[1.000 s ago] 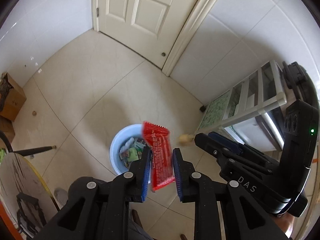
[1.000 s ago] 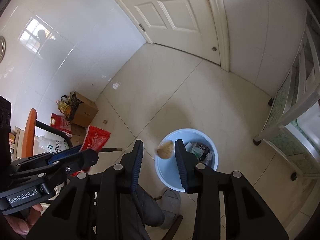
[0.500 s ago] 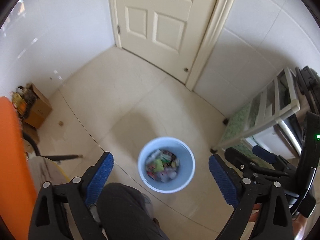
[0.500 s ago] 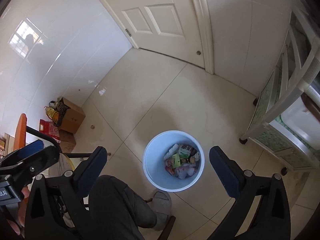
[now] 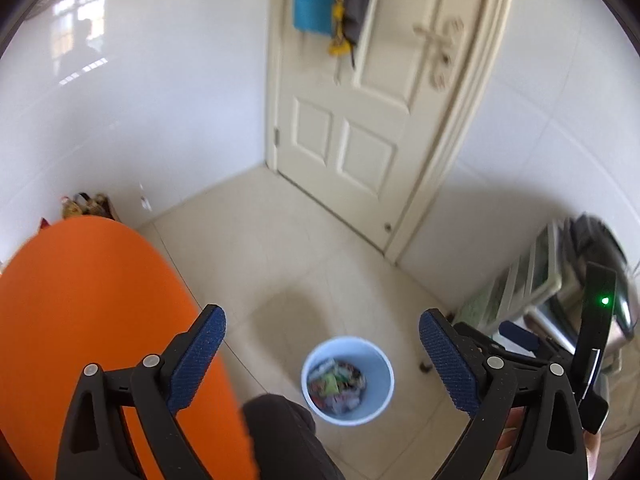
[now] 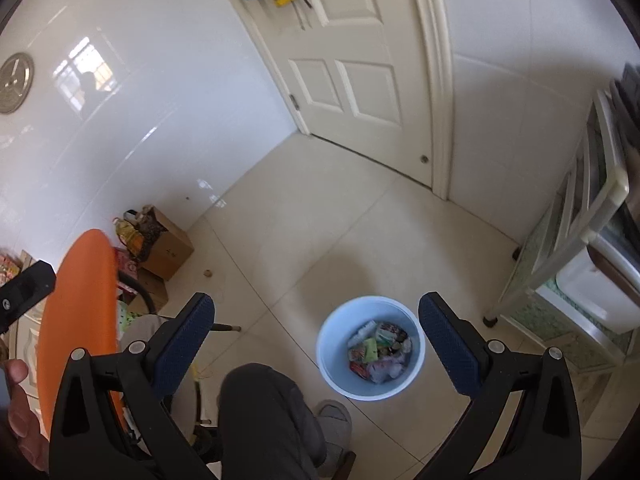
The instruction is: Collect trash
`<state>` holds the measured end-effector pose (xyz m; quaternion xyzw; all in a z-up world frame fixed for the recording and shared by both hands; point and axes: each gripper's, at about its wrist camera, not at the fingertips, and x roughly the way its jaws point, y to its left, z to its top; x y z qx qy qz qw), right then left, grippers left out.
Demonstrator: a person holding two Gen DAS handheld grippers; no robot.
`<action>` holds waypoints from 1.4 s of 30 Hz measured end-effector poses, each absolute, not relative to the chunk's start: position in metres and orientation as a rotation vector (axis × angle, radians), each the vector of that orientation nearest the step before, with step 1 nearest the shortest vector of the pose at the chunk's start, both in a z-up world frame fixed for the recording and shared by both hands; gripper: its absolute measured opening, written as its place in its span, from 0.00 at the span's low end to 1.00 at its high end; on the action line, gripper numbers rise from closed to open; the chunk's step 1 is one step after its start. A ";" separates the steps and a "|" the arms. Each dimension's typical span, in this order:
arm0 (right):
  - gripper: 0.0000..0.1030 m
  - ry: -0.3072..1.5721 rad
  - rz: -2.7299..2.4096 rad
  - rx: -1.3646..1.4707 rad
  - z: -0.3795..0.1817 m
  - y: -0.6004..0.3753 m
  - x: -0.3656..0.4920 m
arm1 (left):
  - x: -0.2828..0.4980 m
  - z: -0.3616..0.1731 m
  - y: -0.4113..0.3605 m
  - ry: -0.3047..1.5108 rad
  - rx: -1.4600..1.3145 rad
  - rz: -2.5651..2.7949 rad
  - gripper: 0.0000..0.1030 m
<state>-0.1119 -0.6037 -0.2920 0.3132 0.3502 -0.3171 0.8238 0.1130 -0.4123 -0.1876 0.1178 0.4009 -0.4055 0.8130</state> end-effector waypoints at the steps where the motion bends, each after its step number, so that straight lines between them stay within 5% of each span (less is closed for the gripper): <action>1: 1.00 0.735 -0.664 0.652 -0.284 -0.597 -0.108 | 0.111 -0.181 -0.399 0.839 0.235 -0.856 0.97; 15: 1.00 0.545 -0.379 0.405 -0.150 -0.451 -0.019 | 0.034 -0.103 -0.171 0.559 0.061 -0.540 0.99; 26: 1.00 0.473 -0.210 0.193 -0.100 -0.306 0.040 | -0.073 -0.098 -0.036 0.464 0.010 -0.240 0.99; 42: 1.00 0.448 -0.120 0.042 -0.091 -0.203 0.054 | -0.152 -0.074 0.020 0.408 -0.056 -0.094 0.99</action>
